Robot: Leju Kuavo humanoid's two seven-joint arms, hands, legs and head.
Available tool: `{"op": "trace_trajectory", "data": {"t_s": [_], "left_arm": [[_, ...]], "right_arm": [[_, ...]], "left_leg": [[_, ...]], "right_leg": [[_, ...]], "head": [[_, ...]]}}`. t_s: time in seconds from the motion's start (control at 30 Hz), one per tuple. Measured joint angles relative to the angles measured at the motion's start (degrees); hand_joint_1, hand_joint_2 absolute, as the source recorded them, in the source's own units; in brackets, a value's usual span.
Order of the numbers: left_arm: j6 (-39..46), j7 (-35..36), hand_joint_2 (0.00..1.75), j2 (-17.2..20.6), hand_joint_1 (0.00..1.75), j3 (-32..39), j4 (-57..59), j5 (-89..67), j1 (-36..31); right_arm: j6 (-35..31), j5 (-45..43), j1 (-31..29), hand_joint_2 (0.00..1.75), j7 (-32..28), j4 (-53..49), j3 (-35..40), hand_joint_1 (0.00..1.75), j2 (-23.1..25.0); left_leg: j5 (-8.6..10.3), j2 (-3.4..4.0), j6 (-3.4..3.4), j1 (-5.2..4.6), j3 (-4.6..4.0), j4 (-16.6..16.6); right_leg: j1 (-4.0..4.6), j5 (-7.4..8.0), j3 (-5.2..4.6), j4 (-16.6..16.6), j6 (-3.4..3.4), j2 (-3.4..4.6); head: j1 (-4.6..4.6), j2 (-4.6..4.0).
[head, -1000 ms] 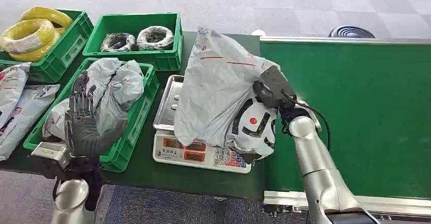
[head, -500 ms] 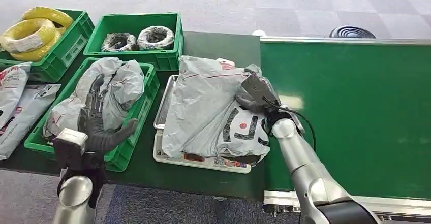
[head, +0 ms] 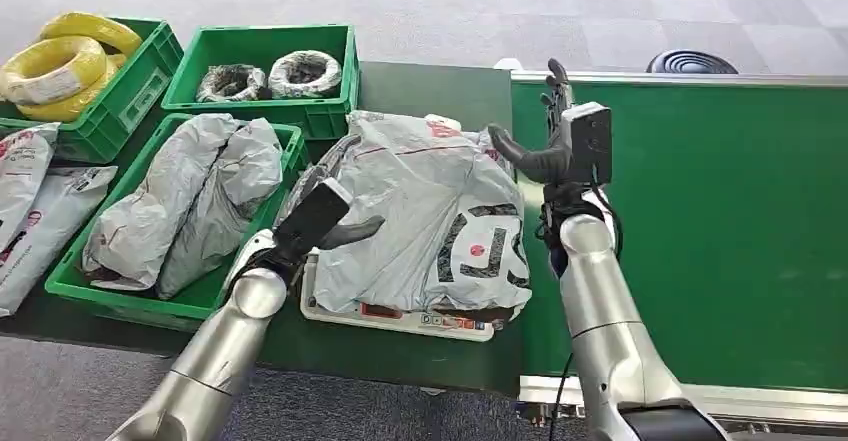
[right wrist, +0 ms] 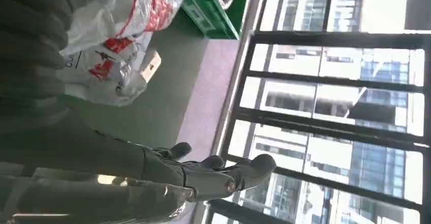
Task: Moved the parcel from conveyor to table for the left to box.
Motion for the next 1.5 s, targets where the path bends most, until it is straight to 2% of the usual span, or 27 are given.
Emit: {"op": "trace_trajectory", "data": {"t_s": [0.17,0.37,0.4,0.43,0.47,0.5,0.77,1.0,1.17,1.3,1.5], "left_arm": [[0.46,0.26,1.75,-1.79,0.0,-2.45,6.45,-0.37,-4.48],[3.61,4.35,1.75,-5.71,0.0,-5.71,18.74,-6.26,-11.54],[3.5,5.86,1.75,-6.45,0.44,-6.45,20.97,-7.68,-12.74],[3.12,7.46,1.75,-6.97,1.34,-7.5,23.46,-9.32,-13.79],[2.82,8.41,1.75,-7.51,1.66,-8.54,25.56,-10.68,-14.52],[2.42,9.23,1.75,-8.07,1.75,-9.47,27.21,-11.85,-15.14],[3.28,15.23,1.75,-11.69,1.75,-17.83,36.23,-20.65,-16.9],[5.51,14.6,1.75,-12.13,1.75,-18.75,38.62,-19.32,-18.36],[9.25,9.76,1.75,-11.45,1.75,-15.64,38.37,-15.32,-18.8],[13.69,4.63,1.75,-9.04,1.75,-10.16,34.06,-11.27,-19.32],[18.25,3.39,1.75,-3.89,1.75,-2.09,16.64,-9.49,-19.65]], "right_arm": [[-2.6,-2.27,4.08,1.75,-0.44,-7.21,-1.55,0.0,-1.27],[-5.35,-6.36,14.03,1.75,-3.83,-20.68,-4.87,0.0,-3.89],[-5.35,-6.91,15.45,1.75,-4.07,-22.71,-5.16,0.0,-4.33],[-5.31,-7.37,16.56,1.75,-4.09,-24.77,-5.35,0.0,-4.83],[-5.25,-7.67,17.3,1.75,-4.05,-26.37,-5.55,0.0,-5.24],[-5.25,-7.85,17.9,1.75,-3.76,-27.65,-5.66,0.0,-5.55],[-7.58,-7.17,22.76,1.75,-3.21,-36.32,-5.94,0.0,-5.73],[-7.76,-6.07,25.87,1.75,-2.6,-40.08,-6.75,0.0,-5.05],[-7.74,-5.72,28.32,1.75,-2.51,-41.87,-7.58,0.0,-4.55],[-7.56,-6.1,30.21,1.75,-2.86,-42.4,-8.04,0.0,-4.52],[-7.87,-7.67,32.24,1.75,-4.09,-42.4,-9.27,0.0,-4.26]], "left_leg": [[0.0,-0.03,0.0,0.02,-0.04,0.0],[0.0,-0.23,0.01,0.0,-0.11,0.01],[-0.01,-0.22,0.02,-0.03,-0.12,0.01],[-0.02,-0.18,0.03,-0.07,-0.12,0.01],[-0.02,-0.1,0.03,-0.07,-0.12,0.01],[-0.02,-0.08,0.03,-0.07,-0.12,0.01],[-0.02,-0.16,0.03,-0.05,-0.1,-0.02],[-0.02,-0.14,0.04,-0.06,-0.08,-0.02],[-0.02,-0.14,0.04,-0.06,-0.08,-0.02],[-0.01,-0.11,0.03,-0.03,-0.09,-0.02],[-0.01,-0.08,0.03,0.02,-0.1,-0.03]], "right_leg": [[0.01,0.0,-0.05,-0.01,0.0,-0.03],[-0.03,-0.01,0.0,-0.01,0.01,-0.14],[-0.05,0.0,0.0,-0.01,0.01,-0.13],[-0.06,0.0,-0.01,-0.01,0.01,-0.1],[-0.06,0.0,-0.03,-0.02,0.01,-0.07],[-0.06,0.0,-0.03,-0.02,0.02,-0.06],[-0.03,-0.01,0.01,-0.01,0.01,-0.08],[-0.03,0.0,0.05,-0.01,0.01,-0.08],[-0.03,0.0,0.05,-0.01,0.02,-0.08],[0.0,0.0,0.01,0.01,0.01,-0.07],[0.04,-0.01,-0.01,0.04,0.01,-0.07]], "head": [[0.02,0.0],[0.02,-0.02],[0.02,0.0],[0.04,0.0],[0.0,0.0],[0.02,0.0],[0.0,0.0],[0.02,0.0],[0.02,0.0],[0.02,0.0],[0.0,0.0]]}}
